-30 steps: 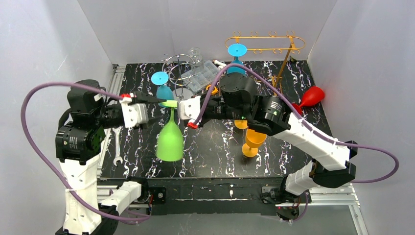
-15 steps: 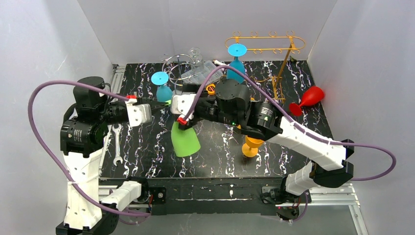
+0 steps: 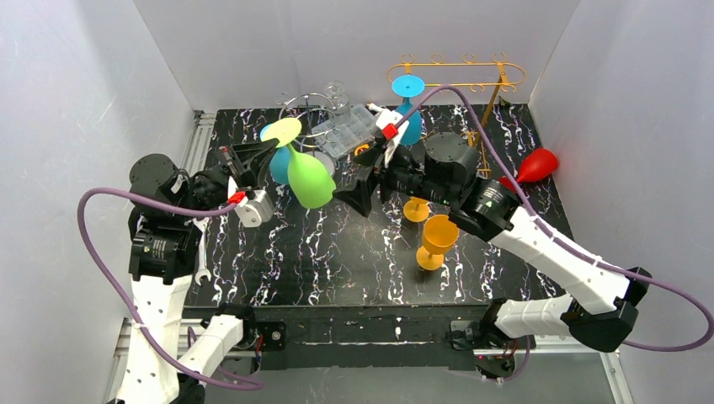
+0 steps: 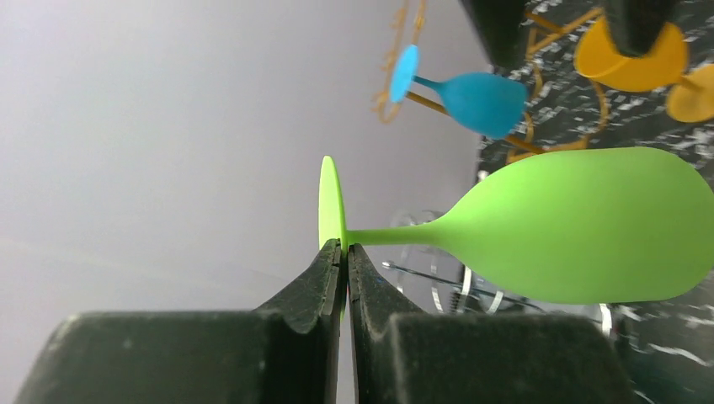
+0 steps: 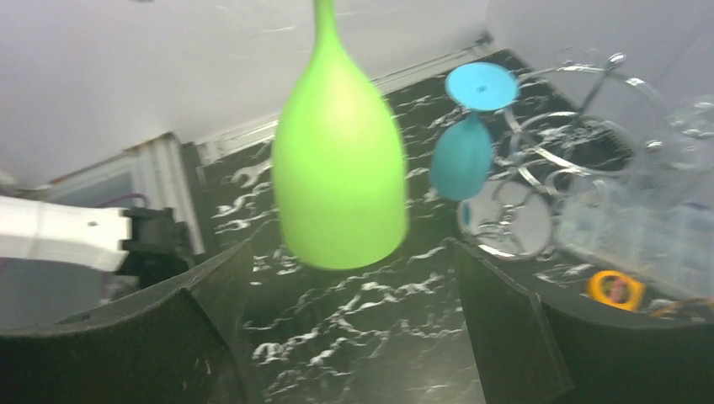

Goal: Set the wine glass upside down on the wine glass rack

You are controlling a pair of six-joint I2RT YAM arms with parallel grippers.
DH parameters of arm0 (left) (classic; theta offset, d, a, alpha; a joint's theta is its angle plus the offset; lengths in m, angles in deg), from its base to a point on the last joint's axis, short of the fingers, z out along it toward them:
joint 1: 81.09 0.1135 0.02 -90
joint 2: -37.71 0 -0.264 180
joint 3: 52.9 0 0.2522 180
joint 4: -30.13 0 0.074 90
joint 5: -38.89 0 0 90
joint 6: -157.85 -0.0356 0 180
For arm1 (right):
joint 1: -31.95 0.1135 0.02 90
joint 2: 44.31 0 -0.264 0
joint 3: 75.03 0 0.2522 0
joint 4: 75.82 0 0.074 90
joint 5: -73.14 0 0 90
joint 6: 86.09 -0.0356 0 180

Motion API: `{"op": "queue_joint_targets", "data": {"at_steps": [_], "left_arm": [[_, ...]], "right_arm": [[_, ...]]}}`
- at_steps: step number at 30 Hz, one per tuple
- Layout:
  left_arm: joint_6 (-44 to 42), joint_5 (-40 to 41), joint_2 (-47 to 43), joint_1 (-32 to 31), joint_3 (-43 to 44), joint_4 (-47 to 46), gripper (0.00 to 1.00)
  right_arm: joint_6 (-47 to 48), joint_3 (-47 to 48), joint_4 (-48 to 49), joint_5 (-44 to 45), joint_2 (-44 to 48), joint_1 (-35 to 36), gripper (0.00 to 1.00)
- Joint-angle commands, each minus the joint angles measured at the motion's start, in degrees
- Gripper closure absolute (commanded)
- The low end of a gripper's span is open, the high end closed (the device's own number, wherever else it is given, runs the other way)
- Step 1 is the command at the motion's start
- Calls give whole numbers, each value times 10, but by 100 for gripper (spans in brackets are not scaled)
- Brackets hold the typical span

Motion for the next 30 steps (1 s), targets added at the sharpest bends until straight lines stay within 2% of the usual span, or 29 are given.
{"op": "queue_joint_targets", "data": {"at_steps": [1,3,7,14,17,19,21,26,30], "left_arm": [[24,-11,-8,0,5,-116,100],[32,-27,-8,0,11,-116,100],[36,-43,-12,0,11,-116,100],[45,-47,-19,0,16,-116,100],[54,-49,-16,0,20,-116,100],[57,-49,-15,0,22,-116,100],[57,-50,-16,0,24,-113,100],[55,-50,-12,0,26,-113,100],[55,-47,-13,0,25,-113,100]], "right_arm": [[-130,-35,120,-113,12,-11,2],[-141,-35,139,-139,2,-14,2],[-173,-43,239,-221,-21,-19,2],[-168,-31,252,-220,-81,-23,2],[-125,-30,218,-130,-108,-23,2],[-110,-33,230,-75,-115,-23,2],[-104,-30,238,-53,-120,-23,2],[-179,-28,306,-183,-161,-22,2],[-205,-61,339,-219,-163,-23,2]]}}
